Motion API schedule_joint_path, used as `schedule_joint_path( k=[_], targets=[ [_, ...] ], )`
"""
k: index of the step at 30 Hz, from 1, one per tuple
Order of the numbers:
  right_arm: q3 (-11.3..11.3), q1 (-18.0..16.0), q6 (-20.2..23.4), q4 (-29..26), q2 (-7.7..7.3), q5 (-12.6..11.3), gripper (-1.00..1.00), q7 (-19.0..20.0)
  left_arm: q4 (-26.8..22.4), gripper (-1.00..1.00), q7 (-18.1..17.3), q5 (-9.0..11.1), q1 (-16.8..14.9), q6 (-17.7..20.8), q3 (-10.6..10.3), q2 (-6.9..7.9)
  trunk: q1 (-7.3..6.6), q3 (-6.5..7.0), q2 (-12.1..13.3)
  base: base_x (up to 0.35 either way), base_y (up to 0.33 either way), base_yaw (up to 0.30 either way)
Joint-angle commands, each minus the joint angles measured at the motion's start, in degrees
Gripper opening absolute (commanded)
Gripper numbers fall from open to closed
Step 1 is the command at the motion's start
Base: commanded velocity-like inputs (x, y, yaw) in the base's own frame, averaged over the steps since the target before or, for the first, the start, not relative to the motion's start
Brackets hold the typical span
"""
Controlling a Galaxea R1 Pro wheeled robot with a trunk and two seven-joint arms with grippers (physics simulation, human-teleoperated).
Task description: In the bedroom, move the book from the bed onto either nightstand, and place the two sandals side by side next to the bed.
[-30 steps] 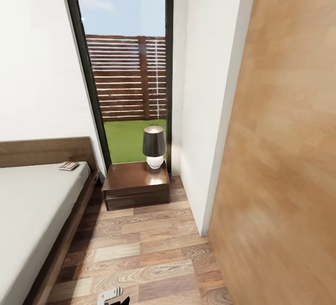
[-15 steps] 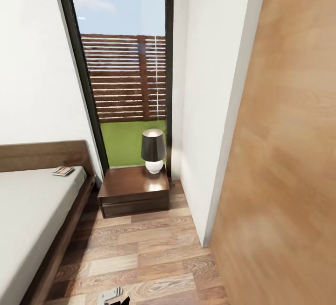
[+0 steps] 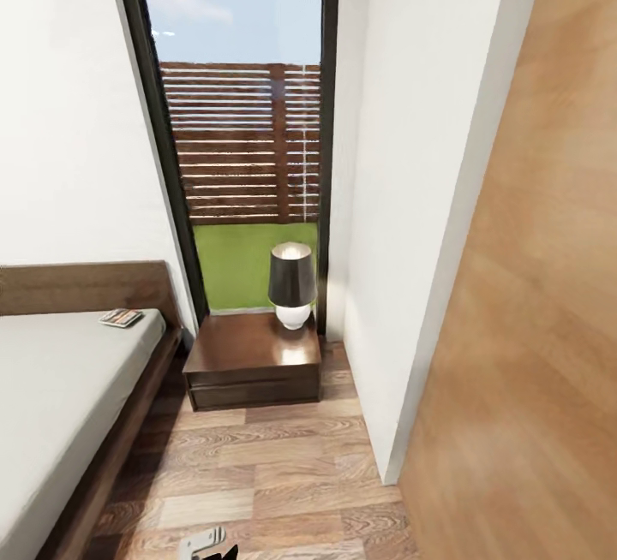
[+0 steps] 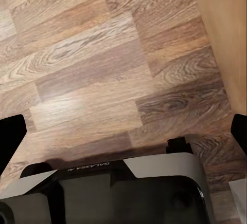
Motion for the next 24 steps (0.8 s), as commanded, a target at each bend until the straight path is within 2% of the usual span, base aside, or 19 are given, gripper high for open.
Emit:
schedule_joint_path(
  k=[1,9,16,24],
  targets=[
    [0.5,-0.1,-0.2,0.2,0.01,-0.6,1.0,0.4,0.0,1.0,-0.3,-0.2,-0.1,-0.1,0.4,-0.03,0.07,-0.13,-0.1,0.274,-0.038,0.203],
    [0.5,-0.1,-0.4,0.2,0.06,-0.6,1.0,0.2,0.0,1.0,-0.3,-0.2,-0.1,-0.1,0.4,-0.03,0.07,-0.13,-0.1,0.245,-0.009,0.249],
    [0.5,-0.1,-0.3,0.2,0.07,-0.6,1.0,0.2,0.0,1.0,-0.3,-0.2,-0.1,-0.1,0.4,-0.03,0.07,-0.13,-0.1,0.176,0.091,0.048],
    [0.5,-0.1,-0.3,0.2,0.1,-0.6,1.0,0.2,0.0,1.0,-0.3,-0.2,-0.1,-0.1,0.4,-0.03,0.07,-0.13,-0.1,0.048,0.031,0.241]
  ],
)
